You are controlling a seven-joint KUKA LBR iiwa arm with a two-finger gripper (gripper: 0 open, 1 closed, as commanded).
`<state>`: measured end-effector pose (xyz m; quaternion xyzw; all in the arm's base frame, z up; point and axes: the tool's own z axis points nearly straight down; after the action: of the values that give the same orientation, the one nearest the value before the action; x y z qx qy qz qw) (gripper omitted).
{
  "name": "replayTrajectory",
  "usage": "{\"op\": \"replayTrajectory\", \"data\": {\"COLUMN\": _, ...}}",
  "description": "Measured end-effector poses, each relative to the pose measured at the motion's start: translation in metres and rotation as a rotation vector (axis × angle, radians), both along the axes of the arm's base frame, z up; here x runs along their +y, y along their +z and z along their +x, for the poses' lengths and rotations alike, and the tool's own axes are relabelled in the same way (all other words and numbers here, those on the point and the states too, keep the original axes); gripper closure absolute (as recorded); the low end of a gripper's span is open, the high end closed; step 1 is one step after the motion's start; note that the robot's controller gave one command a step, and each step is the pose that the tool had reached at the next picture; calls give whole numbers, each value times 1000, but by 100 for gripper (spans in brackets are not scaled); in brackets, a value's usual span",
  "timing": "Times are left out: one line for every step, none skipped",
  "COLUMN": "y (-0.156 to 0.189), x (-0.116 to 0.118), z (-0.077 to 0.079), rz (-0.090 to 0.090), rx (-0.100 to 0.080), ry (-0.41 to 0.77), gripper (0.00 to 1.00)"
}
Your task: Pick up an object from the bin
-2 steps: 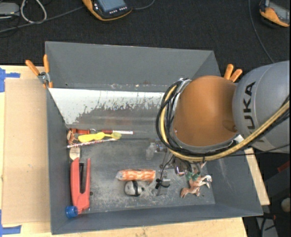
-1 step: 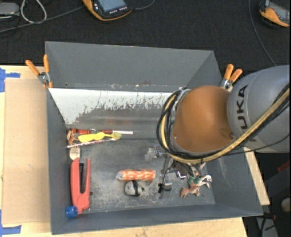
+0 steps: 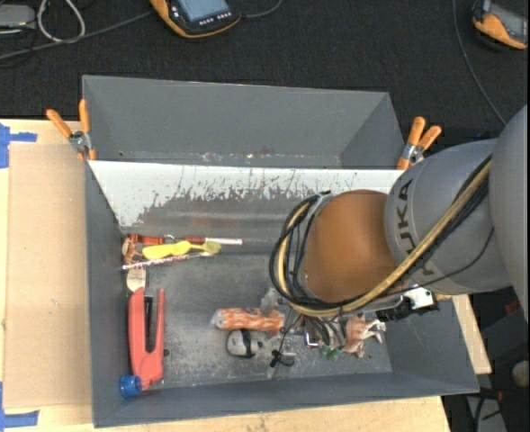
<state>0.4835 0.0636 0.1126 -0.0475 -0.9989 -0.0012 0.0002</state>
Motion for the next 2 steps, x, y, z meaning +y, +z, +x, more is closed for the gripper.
{"op": "replayTrajectory", "data": {"y": -20, "x": 0, "z": 2, "rz": -1, "rx": 7, "ry": -30, "gripper": 0}}
{"op": "replayTrajectory", "data": {"y": -43, "x": -13, "z": 22, "rz": 1, "rx": 6, "ry": 247, "gripper": 100}}
